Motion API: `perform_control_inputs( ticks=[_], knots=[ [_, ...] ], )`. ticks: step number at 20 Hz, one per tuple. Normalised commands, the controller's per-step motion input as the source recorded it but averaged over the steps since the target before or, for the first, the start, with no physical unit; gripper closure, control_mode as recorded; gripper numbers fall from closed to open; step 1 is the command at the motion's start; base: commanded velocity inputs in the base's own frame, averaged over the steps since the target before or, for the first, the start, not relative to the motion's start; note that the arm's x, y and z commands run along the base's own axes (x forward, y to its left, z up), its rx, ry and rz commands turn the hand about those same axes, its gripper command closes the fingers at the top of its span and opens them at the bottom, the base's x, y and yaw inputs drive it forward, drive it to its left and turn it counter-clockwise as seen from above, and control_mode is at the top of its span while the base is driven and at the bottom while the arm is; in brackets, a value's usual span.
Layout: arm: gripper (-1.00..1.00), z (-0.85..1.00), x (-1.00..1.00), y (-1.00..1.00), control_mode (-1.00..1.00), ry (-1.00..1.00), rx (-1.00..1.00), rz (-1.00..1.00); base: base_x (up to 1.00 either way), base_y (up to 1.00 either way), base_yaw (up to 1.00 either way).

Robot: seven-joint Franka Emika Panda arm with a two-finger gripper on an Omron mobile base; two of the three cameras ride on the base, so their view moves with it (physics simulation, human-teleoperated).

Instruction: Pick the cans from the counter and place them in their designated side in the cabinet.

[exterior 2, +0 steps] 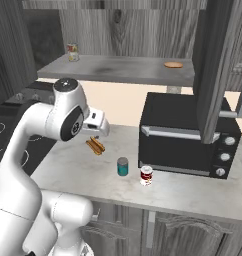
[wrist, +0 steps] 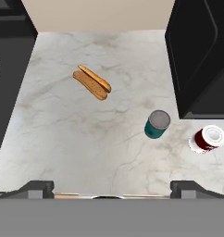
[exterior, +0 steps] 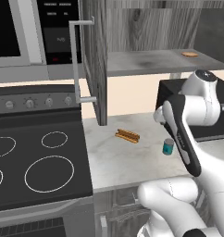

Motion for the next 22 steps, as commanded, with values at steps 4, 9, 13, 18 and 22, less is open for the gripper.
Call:
perform_control_inputs(
  ticks=[4, 9, 13, 18, 22],
  knots=[
    [-1.0, -0.1, 0.0, -0.12, -1.0, 0.0, -0.01, 0.0, 0.0, 0.0, 0.0],
    [-1.0, -0.11, 0.0, -0.12, -1.0, 0.0, -0.01, 0.0, 0.0, 0.0, 0.0],
    [-1.0, -0.12, 0.0, -0.13, -1.0, 0.0, -0.01, 0.0, 0.0, 0.0, 0.0],
    [-1.0, -0.14, 0.0, -0.13, -1.0, 0.0, 0.0, 0.0, 0.0, 0.0, 0.0],
    [-1.0, -0.17, 0.0, -0.11, -1.0, 0.0, 0.0, 0.0, 0.0, 0.0, 0.0]
  ],
)
